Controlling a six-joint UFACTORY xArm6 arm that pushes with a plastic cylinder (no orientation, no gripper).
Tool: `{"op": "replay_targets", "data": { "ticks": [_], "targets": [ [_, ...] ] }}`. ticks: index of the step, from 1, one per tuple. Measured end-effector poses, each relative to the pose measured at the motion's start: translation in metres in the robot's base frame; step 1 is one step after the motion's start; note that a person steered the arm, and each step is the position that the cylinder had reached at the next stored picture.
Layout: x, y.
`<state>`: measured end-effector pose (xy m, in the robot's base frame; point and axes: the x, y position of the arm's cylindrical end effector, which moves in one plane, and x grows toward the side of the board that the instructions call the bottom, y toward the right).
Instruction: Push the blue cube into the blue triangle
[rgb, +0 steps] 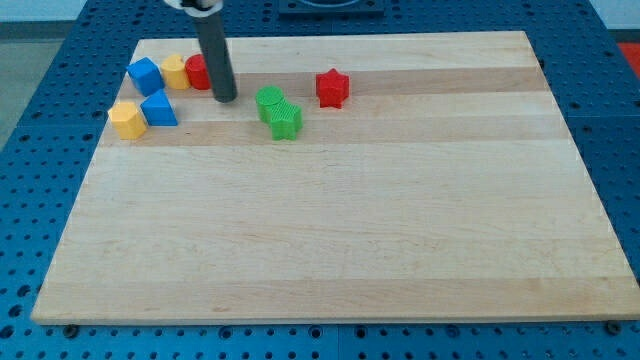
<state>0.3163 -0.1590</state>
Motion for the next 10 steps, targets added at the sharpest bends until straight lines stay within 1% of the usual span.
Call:
{"op": "replay_targets", "data": {
  "ticks": [2,5,6,7,8,9,10],
  "targets": [
    [0.000,-0.064],
    [0.000,-0.141],
    [-0.002,-0.146],
    [-0.047,-0.145],
    [-0.074,-0.143],
    [-0.070,-0.129],
    [-0.053,-0.116]
  ]
}}
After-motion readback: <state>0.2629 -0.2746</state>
